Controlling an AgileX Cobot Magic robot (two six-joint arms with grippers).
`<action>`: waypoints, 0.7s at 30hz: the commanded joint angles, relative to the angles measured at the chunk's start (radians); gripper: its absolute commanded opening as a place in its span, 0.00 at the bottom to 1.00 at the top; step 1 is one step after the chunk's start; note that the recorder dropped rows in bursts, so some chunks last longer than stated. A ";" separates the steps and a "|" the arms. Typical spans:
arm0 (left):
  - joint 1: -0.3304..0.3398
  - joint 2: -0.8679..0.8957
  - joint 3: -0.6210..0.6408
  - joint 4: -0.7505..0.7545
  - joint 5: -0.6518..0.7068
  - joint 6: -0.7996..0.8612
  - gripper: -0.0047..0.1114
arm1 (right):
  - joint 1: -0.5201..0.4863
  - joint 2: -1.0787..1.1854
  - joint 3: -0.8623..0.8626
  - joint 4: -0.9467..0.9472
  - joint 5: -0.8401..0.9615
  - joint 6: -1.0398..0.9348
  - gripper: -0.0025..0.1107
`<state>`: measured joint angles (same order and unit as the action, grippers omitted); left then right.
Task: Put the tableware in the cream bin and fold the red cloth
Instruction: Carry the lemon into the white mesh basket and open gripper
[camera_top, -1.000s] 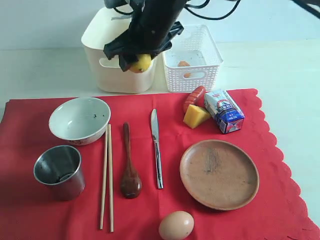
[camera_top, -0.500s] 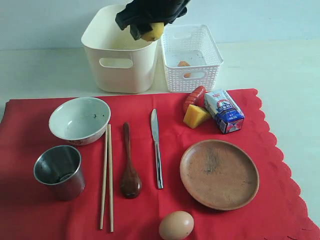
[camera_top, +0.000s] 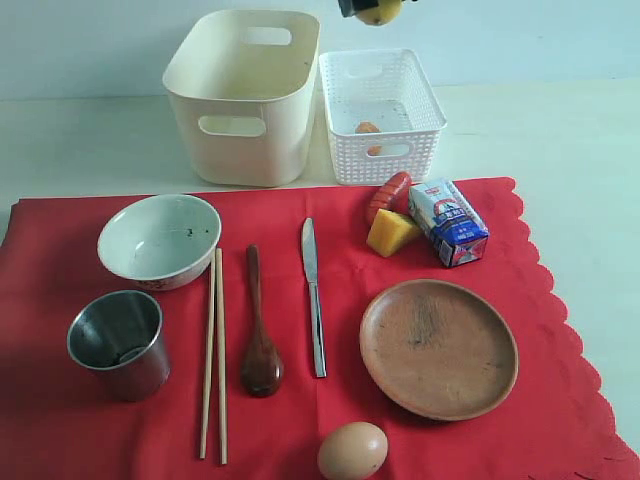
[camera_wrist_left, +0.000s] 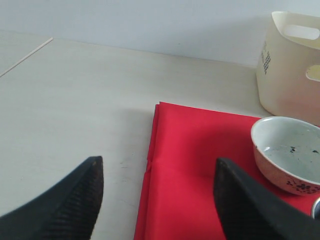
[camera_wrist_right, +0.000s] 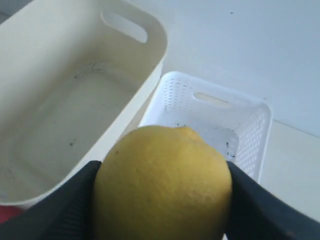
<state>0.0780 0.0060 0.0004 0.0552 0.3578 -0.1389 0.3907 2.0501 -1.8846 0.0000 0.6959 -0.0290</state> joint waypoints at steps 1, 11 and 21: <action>0.001 -0.006 0.000 0.005 -0.006 0.005 0.57 | -0.048 0.053 -0.007 0.000 -0.081 0.015 0.02; 0.001 -0.006 0.000 0.005 -0.006 0.005 0.57 | -0.102 0.203 -0.007 0.000 -0.152 0.015 0.02; 0.001 -0.006 0.000 0.005 -0.006 0.005 0.57 | -0.102 0.298 -0.007 0.000 -0.148 0.015 0.02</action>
<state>0.0780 0.0060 0.0004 0.0552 0.3578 -0.1389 0.2913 2.3390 -1.8846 0.0000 0.5740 -0.0157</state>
